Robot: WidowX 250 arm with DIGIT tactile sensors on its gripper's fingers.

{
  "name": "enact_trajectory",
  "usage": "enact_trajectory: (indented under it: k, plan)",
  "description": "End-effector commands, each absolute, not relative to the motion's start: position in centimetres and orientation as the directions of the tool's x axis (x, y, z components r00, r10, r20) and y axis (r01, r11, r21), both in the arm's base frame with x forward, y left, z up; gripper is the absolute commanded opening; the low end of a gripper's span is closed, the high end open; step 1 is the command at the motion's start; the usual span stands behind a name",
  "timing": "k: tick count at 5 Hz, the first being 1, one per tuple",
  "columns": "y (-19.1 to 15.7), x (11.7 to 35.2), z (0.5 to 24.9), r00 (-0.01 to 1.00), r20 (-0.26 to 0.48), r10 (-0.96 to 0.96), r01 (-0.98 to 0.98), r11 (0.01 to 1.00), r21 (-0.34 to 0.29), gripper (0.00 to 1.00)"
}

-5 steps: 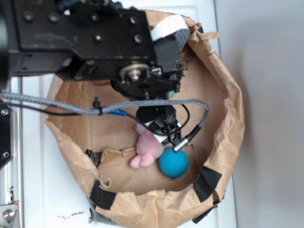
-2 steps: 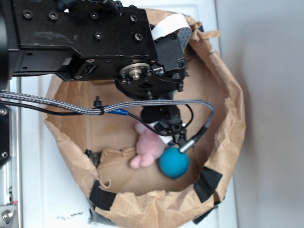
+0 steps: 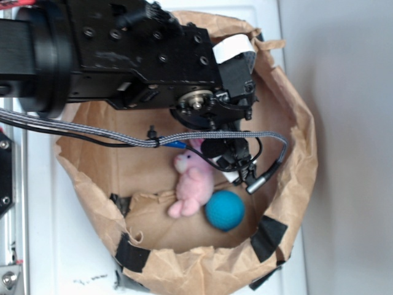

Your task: Grab the green ball.

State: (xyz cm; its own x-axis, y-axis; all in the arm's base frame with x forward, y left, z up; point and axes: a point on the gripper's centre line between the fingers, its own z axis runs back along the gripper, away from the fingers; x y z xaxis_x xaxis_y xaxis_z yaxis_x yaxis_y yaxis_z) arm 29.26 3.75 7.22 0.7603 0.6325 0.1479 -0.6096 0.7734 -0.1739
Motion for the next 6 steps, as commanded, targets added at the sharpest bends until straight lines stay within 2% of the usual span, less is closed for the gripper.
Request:
enact_trajectory:
  k: [1, 2, 3, 4, 6]
  plan:
    - [4.8, 31.1, 5.8, 0.695, 0.25, 0.674, -0.656, 0.737, -0.166, 1.0]
    - [4.6, 31.3, 4.6, 0.686, 0.241, 0.687, -0.666, 0.726, -0.174, 0.0]
    - [4.7, 31.2, 4.4, 0.686, 0.241, 0.686, -0.664, 0.726, -0.177, 0.0]
    - [4.6, 30.6, 6.0, 0.692, 0.238, 0.681, -0.65, 0.732, -0.206, 0.0]
    - [5.2, 28.8, 12.3, 0.753, 0.105, 0.65, -0.602, 0.744, -0.289, 0.0]
